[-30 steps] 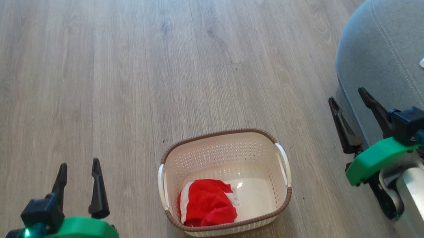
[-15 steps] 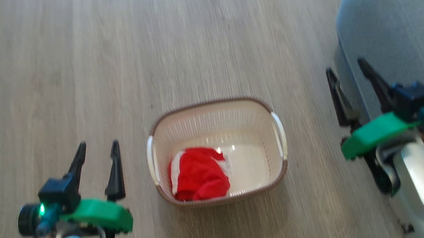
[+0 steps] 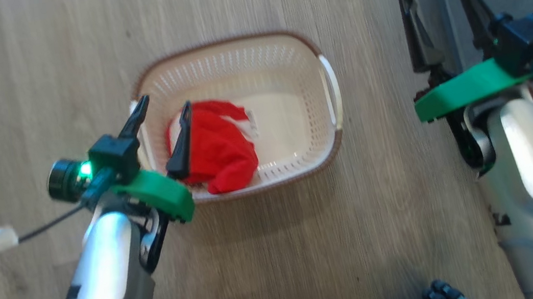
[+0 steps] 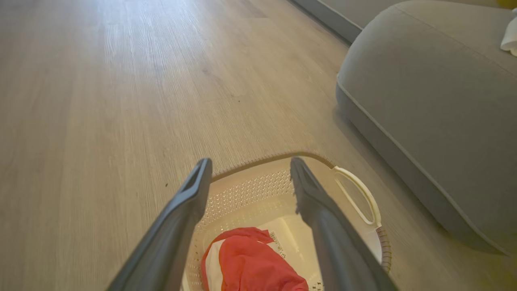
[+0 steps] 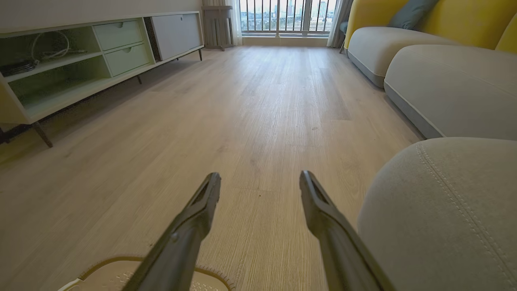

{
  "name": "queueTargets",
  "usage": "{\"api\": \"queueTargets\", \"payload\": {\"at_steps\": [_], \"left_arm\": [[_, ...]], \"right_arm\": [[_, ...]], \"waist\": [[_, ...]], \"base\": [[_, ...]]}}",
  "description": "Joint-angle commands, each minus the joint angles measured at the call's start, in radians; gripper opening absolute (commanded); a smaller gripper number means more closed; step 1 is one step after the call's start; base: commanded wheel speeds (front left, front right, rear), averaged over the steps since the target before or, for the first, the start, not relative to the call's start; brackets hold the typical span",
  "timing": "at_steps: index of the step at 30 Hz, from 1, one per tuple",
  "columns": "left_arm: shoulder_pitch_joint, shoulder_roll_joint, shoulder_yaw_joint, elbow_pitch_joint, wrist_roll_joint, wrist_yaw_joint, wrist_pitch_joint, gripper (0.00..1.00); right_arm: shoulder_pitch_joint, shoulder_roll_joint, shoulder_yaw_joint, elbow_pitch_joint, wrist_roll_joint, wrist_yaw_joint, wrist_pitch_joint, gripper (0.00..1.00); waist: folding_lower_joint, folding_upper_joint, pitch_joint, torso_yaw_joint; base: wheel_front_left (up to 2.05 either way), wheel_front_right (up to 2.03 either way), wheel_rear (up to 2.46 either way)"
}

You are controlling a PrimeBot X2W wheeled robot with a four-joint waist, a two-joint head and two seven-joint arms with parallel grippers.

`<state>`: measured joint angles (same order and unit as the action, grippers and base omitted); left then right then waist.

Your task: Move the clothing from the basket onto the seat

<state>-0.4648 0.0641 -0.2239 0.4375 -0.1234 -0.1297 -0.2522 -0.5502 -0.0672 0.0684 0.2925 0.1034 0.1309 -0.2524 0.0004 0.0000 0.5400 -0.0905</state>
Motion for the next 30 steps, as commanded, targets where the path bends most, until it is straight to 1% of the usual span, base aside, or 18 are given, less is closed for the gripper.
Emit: {"api": "queueTargets", "payload": {"at_steps": [1,6,11,15,19,20,22,30], "left_arm": [[-0.017,0.024,0.016,-0.016,-0.004,-0.001,-0.010,1.00],[-0.121,0.058,-0.090,0.091,0.014,-0.001,-0.010,1.00],[-0.241,0.086,-0.223,0.274,0.050,-0.001,-0.007,1.00],[-0.344,0.087,-0.298,0.406,0.078,-0.001,0.029,1.00],[-0.429,0.081,-0.358,0.517,0.119,-0.001,0.092,1.00],[-0.463,0.075,-0.378,0.566,0.139,0.004,0.131,1.00],[-0.491,0.069,-0.398,0.612,0.158,0.012,0.171,1.00],[-0.552,0.041,-0.454,0.749,0.196,0.023,0.317,1.00]], "right_arm": [[-0.014,0.016,0.022,-0.038,-0.007,0.000,-0.009,1.00],[-0.057,0.017,0.046,-0.055,0.019,0.000,-0.009,1.00],[-0.065,0.017,0.062,-0.059,0.046,0.000,-0.009,1.00],[-0.059,0.017,0.069,-0.064,0.069,0.000,-0.009,1.00],[-0.054,0.017,0.073,-0.069,0.089,0.000,-0.009,1.00],[-0.053,0.017,0.076,-0.071,0.098,0.000,-0.009,1.00],[-0.050,0.017,0.079,-0.073,0.109,0.000,-0.009,1.00],[-0.034,0.017,0.093,-0.073,0.143,0.000,-0.009,1.00]], "waist": [[-0.0004,0.0000,0.084,-0.036],[-0.0004,0.0000,0.169,-0.065],[-0.0004,0.0000,0.221,-0.094],[-0.0004,0.0000,0.248,-0.121],[-0.0004,0.0000,0.269,-0.147],[-0.0004,0.0000,0.278,-0.159],[-0.0004,0.0000,0.286,-0.170],[-0.0004,0.0000,0.304,-0.189]], "base": [[0.00,0.00,0.00],[0.00,0.00,0.00],[0.00,0.00,0.00],[0.00,0.00,0.00],[0.00,0.00,0.00],[0.00,0.00,0.00],[0.00,0.00,0.00],[0.00,0.00,0.00]]}}
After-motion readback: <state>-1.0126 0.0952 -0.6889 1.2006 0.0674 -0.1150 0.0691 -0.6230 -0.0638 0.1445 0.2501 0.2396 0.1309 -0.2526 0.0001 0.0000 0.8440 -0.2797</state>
